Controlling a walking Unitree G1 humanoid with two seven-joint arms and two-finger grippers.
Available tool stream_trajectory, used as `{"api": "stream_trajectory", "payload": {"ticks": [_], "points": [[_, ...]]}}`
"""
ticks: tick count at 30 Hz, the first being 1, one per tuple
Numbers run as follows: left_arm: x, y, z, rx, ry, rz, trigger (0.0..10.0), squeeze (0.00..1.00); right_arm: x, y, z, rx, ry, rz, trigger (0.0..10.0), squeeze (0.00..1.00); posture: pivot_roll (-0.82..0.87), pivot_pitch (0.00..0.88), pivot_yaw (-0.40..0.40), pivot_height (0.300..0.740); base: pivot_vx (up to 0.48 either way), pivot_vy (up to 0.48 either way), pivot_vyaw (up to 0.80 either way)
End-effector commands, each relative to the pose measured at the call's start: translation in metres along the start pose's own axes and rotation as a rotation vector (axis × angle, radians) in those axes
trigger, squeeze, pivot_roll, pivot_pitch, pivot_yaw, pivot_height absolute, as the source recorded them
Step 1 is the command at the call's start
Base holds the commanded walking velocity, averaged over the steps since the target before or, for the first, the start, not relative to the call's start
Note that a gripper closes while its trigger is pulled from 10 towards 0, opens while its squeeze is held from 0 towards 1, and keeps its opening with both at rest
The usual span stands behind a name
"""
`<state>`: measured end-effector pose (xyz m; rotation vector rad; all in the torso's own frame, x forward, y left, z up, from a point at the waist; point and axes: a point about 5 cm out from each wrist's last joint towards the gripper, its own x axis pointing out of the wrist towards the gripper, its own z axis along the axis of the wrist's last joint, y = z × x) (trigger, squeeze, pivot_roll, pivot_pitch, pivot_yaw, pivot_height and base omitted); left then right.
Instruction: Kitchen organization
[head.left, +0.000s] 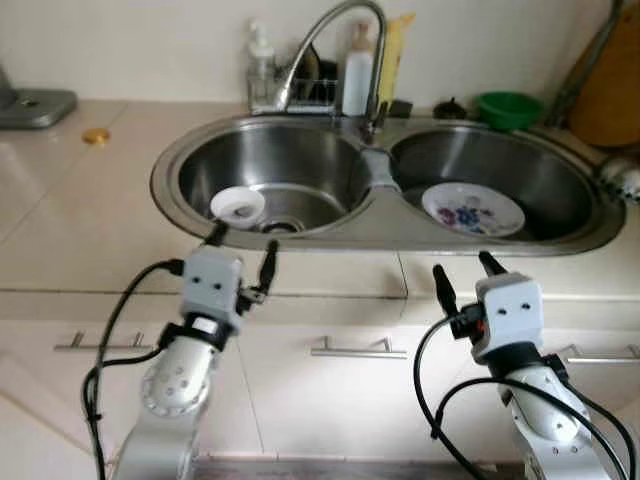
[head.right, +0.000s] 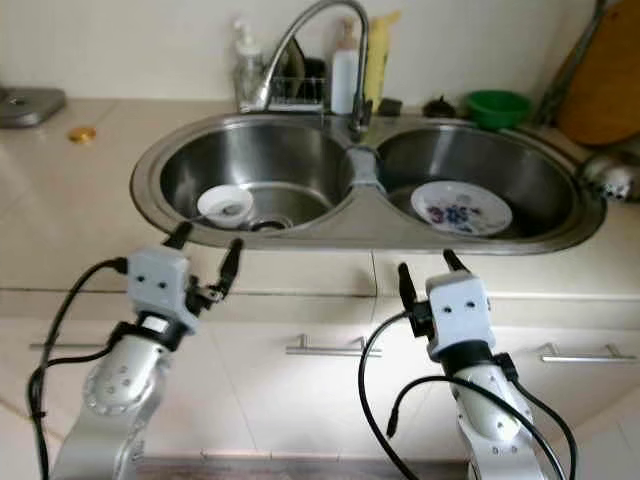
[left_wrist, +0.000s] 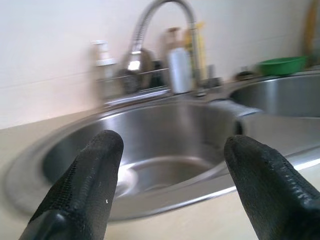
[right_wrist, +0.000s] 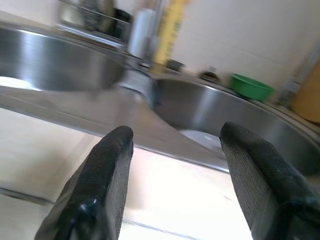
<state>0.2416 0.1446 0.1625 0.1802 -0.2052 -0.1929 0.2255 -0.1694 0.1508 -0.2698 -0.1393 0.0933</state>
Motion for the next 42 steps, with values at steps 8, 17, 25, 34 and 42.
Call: {"api": "stream_trajectory", "payload": {"ticks": [8, 17, 25, 34, 42], "points": [[0.0033, -0.0064, 0.0056, 0.016, -0.040, -0.022, 10.0, 0.00, 0.0014, -0.0076, 0.0027, 0.001, -0.002, -0.026, 10.0, 0.00, -0.01, 0.000, -0.029, 0.740, 0.000, 0.000, -0.80], [0.0034, -0.0025, 0.0108, 0.064, -0.083, 0.012, 10.0, 0.00, 0.0028, -0.0100, 0.0061, -0.007, -0.025, -0.041, 10.0, 0.00, -0.01, 0.000, -0.029, 0.740, 0.000, 0.000, -0.80], [0.0045, -0.0052, 0.0117, 0.074, -0.098, -0.006, 10.0, 0.00, 0.0044, -0.0113, 0.0080, -0.009, -0.036, -0.056, 10.0, 0.00, -0.01, 0.000, -0.023, 0.740, 0.000, 0.000, -0.80], [0.0064, -0.0066, 0.0123, 0.083, -0.107, -0.019, 10.0, 0.00, 0.0062, -0.0133, 0.0091, -0.010, -0.043, -0.075, 10.0, 0.00, -0.01, 0.000, -0.021, 0.740, 0.000, 0.000, -0.80], [0.0067, -0.0076, 0.0130, 0.084, -0.116, -0.031, 10.0, 0.00, 0.0076, -0.0154, 0.0105, -0.012, -0.050, -0.093, 10.0, 0.00, -0.01, 0.000, -0.017, 0.740, 0.000, 0.000, -0.80]]}}
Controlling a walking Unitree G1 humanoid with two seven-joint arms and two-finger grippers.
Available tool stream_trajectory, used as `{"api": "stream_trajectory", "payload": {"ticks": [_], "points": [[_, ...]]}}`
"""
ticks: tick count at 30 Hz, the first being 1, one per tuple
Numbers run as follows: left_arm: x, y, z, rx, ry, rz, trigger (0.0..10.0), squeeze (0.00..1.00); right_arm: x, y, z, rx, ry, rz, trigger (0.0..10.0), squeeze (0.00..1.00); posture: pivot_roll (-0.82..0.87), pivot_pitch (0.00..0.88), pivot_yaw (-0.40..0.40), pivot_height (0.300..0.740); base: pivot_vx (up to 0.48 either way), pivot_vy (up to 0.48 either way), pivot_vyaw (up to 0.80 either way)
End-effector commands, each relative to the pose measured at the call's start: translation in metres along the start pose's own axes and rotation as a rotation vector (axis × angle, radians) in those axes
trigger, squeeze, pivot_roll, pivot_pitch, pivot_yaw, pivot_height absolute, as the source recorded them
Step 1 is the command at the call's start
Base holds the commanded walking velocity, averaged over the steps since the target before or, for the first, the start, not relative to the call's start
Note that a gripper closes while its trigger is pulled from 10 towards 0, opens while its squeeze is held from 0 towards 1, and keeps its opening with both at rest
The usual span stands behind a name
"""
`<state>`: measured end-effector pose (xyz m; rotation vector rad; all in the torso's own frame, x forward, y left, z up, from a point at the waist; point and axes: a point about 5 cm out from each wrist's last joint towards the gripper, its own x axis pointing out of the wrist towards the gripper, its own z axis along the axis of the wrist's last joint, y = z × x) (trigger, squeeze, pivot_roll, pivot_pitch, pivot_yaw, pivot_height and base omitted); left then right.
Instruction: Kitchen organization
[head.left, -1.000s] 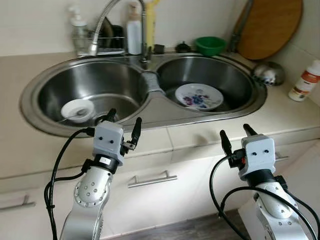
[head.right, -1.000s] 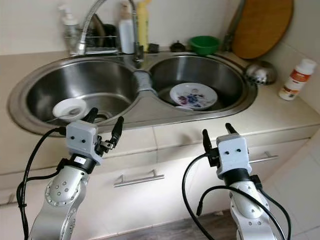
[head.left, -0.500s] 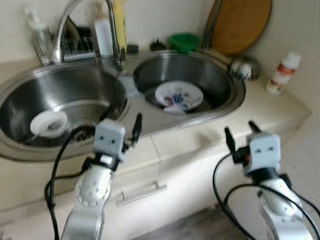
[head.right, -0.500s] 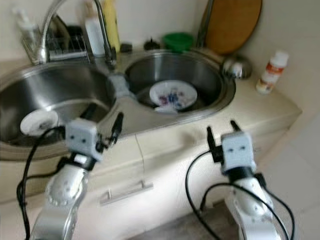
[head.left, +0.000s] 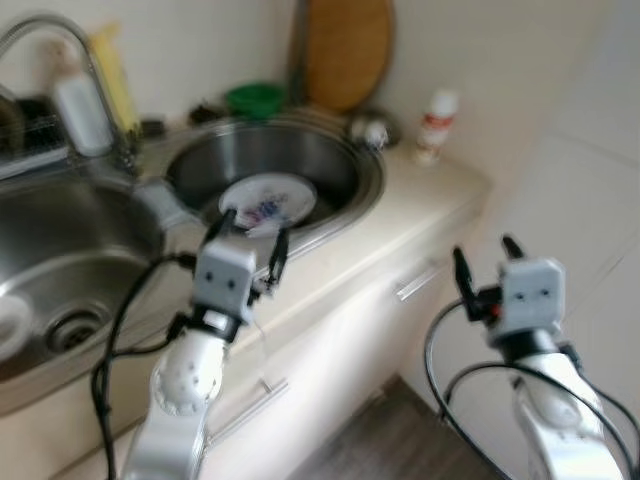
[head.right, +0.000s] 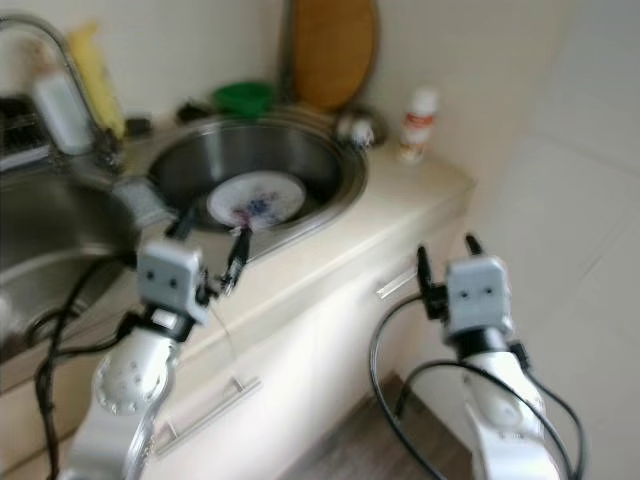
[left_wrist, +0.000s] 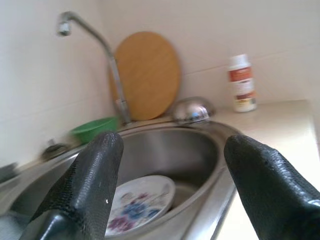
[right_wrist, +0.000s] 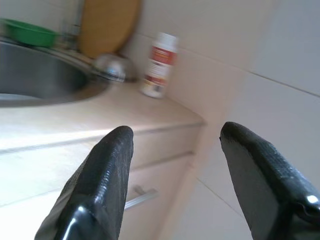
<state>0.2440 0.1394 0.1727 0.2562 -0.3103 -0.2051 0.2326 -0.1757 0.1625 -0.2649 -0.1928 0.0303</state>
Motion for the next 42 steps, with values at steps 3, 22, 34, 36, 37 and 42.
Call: {"api": "stream_trajectory", "payload": {"ticks": [3, 22, 34, 36, 37, 42], "points": [[0.0024, -0.0059, 0.0036, -0.004, -0.023, -0.026, 10.0, 0.00, 0.0005, -0.0069, 0.0022, -0.014, -0.009, -0.032, 10.0, 0.00, -0.01, 0.000, -0.017, 0.740, 0.000, 0.000, -0.80], [0.0063, -0.0083, 0.0020, -0.012, -0.032, -0.040, 10.0, 0.00, 0.0013, -0.0112, 0.0011, -0.032, -0.016, -0.060, 10.0, 0.00, -0.02, 0.000, -0.012, 0.740, 0.000, -0.015, -0.79], [0.0065, -0.0076, 0.0016, -0.016, -0.037, -0.040, 10.0, 0.00, 0.0013, -0.0111, -0.0011, -0.039, -0.010, -0.061, 10.0, 0.00, -0.02, 0.000, -0.014, 0.740, 0.000, -0.452, -0.78], [0.0073, -0.0077, 0.0016, -0.017, -0.038, -0.040, 10.0, 0.00, 0.0017, -0.0110, -0.0011, -0.040, -0.010, -0.062, 10.0, 0.00, -0.02, 0.000, -0.014, 0.740, 0.000, -0.480, -0.78], [0.0078, -0.0077, 0.0016, -0.018, -0.039, -0.040, 10.0, 0.00, 0.0018, -0.0109, -0.0012, -0.041, -0.011, -0.062, 10.0, 0.00, -0.02, 0.000, -0.014, 0.740, 0.000, -0.480, -0.78], [0.0084, -0.0083, 0.0018, -0.020, -0.043, -0.047, 10.0, 0.00, 0.0009, -0.0103, -0.0019, -0.044, -0.008, -0.060, 10.0, 0.00, -0.03, 0.000, -0.009, 0.740, 0.000, -0.480, -0.78]]}}
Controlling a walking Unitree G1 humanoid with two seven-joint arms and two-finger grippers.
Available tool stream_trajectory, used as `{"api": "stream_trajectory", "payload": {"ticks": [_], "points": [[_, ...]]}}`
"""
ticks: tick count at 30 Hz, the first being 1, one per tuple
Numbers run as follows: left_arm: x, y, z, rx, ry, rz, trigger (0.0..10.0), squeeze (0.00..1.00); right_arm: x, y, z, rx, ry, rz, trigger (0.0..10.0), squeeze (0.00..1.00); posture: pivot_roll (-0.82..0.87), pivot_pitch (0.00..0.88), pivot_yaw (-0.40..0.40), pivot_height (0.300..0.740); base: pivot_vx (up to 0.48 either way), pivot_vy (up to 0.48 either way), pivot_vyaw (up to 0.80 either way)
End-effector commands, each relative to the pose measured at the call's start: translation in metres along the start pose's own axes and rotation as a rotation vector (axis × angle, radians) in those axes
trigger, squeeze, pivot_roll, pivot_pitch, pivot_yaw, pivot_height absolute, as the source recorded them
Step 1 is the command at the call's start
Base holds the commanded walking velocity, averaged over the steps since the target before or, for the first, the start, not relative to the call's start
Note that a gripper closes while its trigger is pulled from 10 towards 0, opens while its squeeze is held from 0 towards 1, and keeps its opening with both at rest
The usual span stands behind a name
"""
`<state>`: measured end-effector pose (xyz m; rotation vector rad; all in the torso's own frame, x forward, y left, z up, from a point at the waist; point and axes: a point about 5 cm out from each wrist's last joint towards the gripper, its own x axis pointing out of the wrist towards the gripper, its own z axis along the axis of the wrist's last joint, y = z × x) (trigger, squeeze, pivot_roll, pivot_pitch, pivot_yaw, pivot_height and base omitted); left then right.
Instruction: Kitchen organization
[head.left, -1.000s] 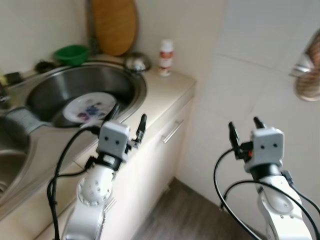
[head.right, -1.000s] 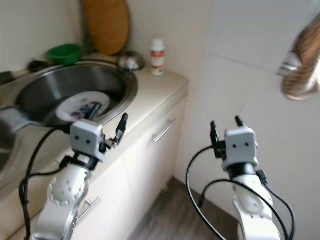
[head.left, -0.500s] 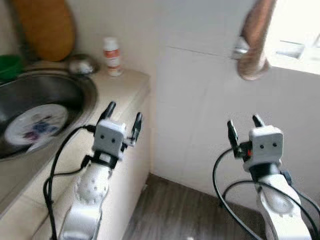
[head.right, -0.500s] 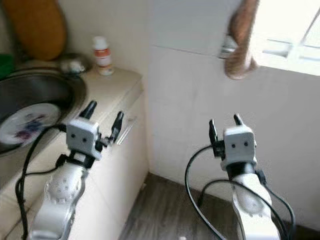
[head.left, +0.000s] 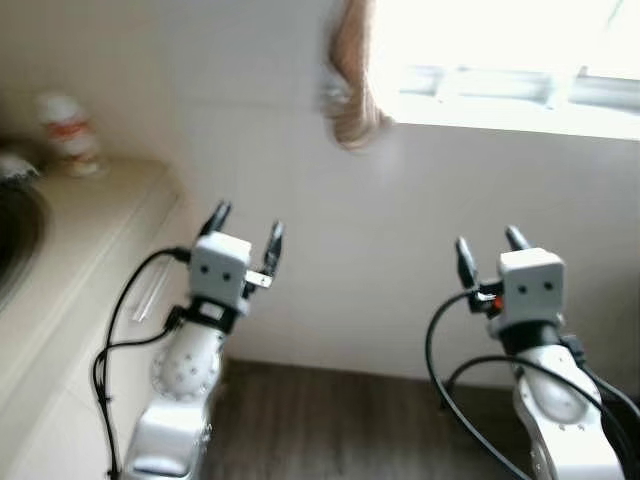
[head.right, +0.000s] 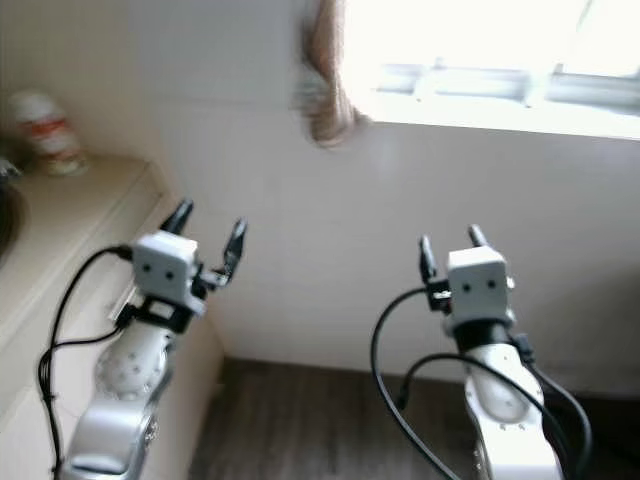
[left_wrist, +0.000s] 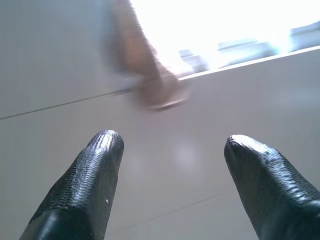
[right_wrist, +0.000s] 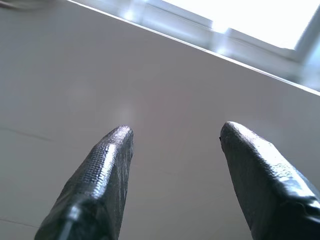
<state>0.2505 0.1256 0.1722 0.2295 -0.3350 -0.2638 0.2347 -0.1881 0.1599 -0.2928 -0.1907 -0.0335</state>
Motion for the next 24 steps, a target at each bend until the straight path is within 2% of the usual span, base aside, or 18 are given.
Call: {"api": "stream_trajectory", "payload": {"ticks": [1, 3, 13, 20, 24], "points": [[-0.0009, 0.0039, 0.0017, 0.011, -0.008, 0.003, 10.0, 0.00, -0.0003, 0.0007, 0.0043, -0.013, -0.018, 0.000, 10.0, 0.00, -0.03, 0.000, -0.009, 0.740, 0.000, -0.480, -0.78], [-0.0021, 0.0041, 0.0008, 0.011, -0.005, 0.004, 10.0, 0.00, -0.0012, -0.0001, 0.0036, -0.019, -0.016, 0.000, 10.0, 0.00, -0.03, 0.000, -0.010, 0.740, 0.000, -0.480, -0.77], [-0.0012, 0.0049, 0.0006, 0.013, -0.004, 0.005, 10.0, 0.00, -0.0007, 0.0017, 0.0022, -0.045, -0.011, 0.011, 10.0, 0.00, -0.02, 0.000, -0.013, 0.740, 0.000, -0.480, 0.00], [-0.0007, 0.0054, -0.0002, 0.020, 0.000, -0.001, 10.0, 0.00, -0.0004, 0.0035, 0.0018, -0.046, -0.009, 0.016, 10.0, 0.00, -0.02, 0.000, -0.011, 0.740, 0.000, -0.305, 0.00], [0.0002, 0.0070, -0.0005, 0.014, 0.001, 0.005, 10.0, 0.00, 0.0001, 0.0030, 0.0001, -0.049, 0.000, 0.012, 10.0, 0.00, -0.02, 0.000, -0.012, 0.740, 0.000, 0.000, 0.00]]}}
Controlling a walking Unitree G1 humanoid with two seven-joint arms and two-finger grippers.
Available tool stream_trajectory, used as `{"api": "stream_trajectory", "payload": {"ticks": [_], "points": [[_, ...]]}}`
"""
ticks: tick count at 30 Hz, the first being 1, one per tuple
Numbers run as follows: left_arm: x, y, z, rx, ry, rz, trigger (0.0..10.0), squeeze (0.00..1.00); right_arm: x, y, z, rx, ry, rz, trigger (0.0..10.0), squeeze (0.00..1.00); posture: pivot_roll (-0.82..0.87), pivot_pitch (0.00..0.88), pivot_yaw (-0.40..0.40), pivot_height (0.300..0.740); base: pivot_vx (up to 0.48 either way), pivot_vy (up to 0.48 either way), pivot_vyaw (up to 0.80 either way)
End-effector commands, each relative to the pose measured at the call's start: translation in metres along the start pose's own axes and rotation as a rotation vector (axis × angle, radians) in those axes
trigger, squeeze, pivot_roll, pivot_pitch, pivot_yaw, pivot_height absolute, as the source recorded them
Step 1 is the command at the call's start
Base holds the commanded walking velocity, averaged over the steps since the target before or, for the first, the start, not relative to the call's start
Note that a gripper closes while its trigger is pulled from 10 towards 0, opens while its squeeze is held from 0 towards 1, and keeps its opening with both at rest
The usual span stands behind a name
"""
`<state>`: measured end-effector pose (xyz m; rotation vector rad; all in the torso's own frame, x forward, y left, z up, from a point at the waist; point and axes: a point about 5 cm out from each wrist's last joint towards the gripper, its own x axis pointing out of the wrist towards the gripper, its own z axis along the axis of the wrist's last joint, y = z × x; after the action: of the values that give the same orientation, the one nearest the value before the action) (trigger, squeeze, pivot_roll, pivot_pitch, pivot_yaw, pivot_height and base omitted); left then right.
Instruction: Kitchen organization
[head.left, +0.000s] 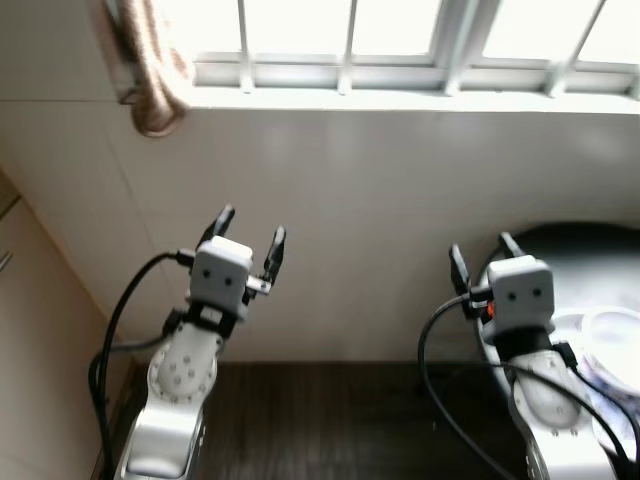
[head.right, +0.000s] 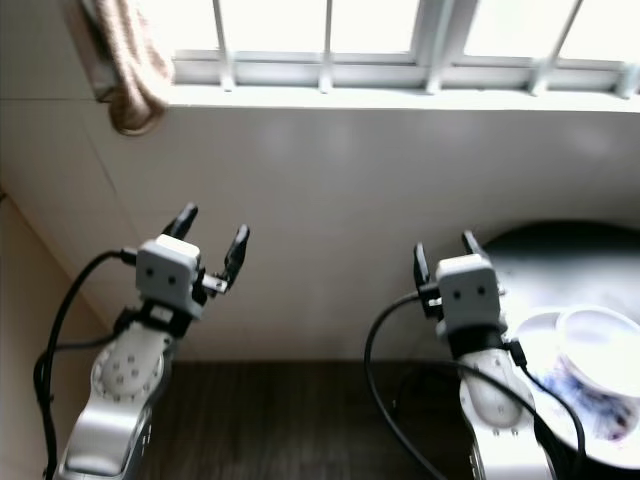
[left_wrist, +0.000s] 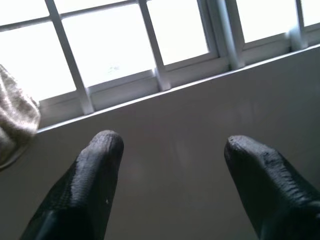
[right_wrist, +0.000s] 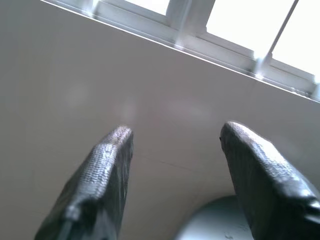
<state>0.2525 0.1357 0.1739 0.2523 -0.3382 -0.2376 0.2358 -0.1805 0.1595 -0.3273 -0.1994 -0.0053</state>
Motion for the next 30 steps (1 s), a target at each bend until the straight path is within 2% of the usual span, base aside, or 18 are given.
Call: {"api": "stream_trajectory", "payload": {"ticks": [1, 12, 18, 20, 21, 22, 23, 26, 30], "points": [[0.001, -0.003, 0.000, -0.014, 0.004, -0.016, 10.0, 0.00, -0.001, -0.006, -0.003, -0.021, 0.024, -0.026, 10.0, 0.00, -0.02, 0.000, -0.012, 0.740, 0.000, 0.000, 0.00], [0.001, -0.004, -0.003, -0.009, 0.013, -0.018, 10.0, 0.00, 0.002, -0.024, -0.016, -0.019, 0.119, -0.130, 10.0, 0.00, -0.02, 0.000, -0.010, 0.740, 0.000, 0.000, 0.00], [0.005, -0.004, -0.004, -0.008, 0.015, -0.018, 10.0, 0.00, 0.005, -0.044, -0.041, -0.046, 0.305, -0.122, 10.0, 0.00, -0.02, 0.000, -0.011, 0.740, 0.000, 0.000, 0.00], [0.005, -0.004, -0.004, -0.008, 0.015, -0.018, 10.0, 0.00, 0.006, -0.047, -0.043, -0.055, 0.323, -0.121, 10.0, 0.00, -0.02, 0.000, -0.011, 0.740, 0.000, 0.000, 0.00], [0.005, -0.004, -0.005, -0.008, 0.017, -0.018, 10.0, 0.00, 0.007, -0.055, -0.051, -0.097, 0.386, -0.116, 10.0, 0.00, -0.03, 0.000, -0.014, 0.740, 0.000, 0.000, 0.00], [0.005, -0.004, -0.005, -0.008, 0.017, -0.018, 10.0, 0.00, 0.007, -0.055, -0.051, -0.097, 0.386, -0.116, 10.0, 0.00, -0.03, 0.000, -0.014, 0.740, 0.000, 0.000, 0.00], [0.005, -0.004, -0.005, -0.008, 0.019, -0.016, 10.0, 0.00, 0.007, -0.063, -0.058, -0.115, 0.444, -0.124, 10.0, 0.00, -0.03, 0.000, -0.016, 0.740, 0.000, 0.000, 0.00], [0.006, -0.004, -0.005, -0.008, 0.019, -0.013, 10.0, 0.00, 0.007, -0.072, -0.066, -0.075, 0.514, -0.169, 10.0, 0.00, -0.03, 0.000, -0.021, 0.740, 0.000, 0.000, 0.00], [0.006, -0.004, -0.006, -0.010, 0.019, -0.010, 10.0, 0.00, 0.007, -0.075, -0.070, -0.033, 0.568, -0.176, 10.0, 0.00, -0.03, 0.000, -0.024, 0.740, 0.000, 0.000, 0.00]]}}
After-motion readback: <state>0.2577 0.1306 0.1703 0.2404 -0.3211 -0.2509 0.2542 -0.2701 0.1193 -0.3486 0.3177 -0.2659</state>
